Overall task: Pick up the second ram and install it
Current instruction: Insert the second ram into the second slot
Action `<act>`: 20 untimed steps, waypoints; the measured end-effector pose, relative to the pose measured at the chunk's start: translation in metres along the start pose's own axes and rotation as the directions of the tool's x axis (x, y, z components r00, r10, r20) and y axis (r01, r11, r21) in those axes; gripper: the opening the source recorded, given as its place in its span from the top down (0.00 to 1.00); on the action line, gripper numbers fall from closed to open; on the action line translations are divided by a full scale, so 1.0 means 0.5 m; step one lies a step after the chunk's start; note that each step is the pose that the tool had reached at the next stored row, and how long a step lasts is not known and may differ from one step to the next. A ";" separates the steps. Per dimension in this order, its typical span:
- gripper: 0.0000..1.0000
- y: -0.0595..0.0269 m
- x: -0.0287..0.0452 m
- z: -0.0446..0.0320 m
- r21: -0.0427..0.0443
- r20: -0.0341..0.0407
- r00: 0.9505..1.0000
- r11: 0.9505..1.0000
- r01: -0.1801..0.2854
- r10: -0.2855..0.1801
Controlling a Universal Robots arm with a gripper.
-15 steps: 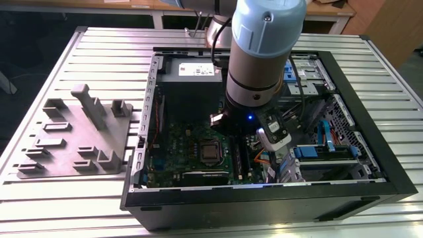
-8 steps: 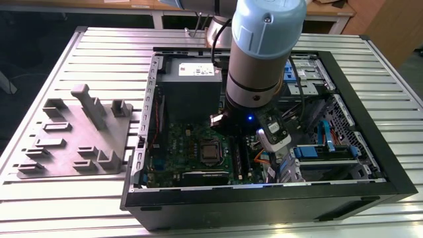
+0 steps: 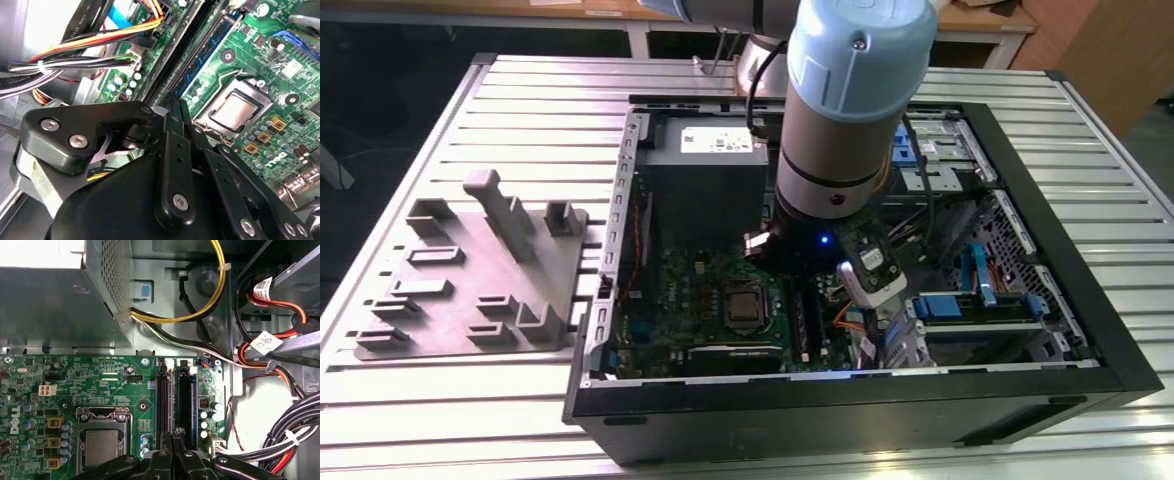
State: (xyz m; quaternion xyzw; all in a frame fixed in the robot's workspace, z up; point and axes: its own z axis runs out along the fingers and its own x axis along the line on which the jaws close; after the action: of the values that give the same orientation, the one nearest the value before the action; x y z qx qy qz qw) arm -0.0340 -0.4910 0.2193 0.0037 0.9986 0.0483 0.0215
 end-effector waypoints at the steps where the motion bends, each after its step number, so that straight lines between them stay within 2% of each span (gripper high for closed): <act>1: 0.88 0.000 0.000 0.000 0.000 0.000 1.000 1.000 0.000 0.000; 4: 0.88 0.000 0.000 0.000 -0.001 0.000 1.000 1.000 0.000 0.000; 10: 0.88 -0.001 0.000 0.004 -0.013 0.000 1.000 1.000 -0.001 0.001; 20: 0.88 -0.002 0.000 0.010 -0.015 0.000 1.000 1.000 -0.001 0.001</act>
State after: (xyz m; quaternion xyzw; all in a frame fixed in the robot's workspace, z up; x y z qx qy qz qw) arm -0.0340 -0.4916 0.2140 0.0038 0.9982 0.0558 0.0215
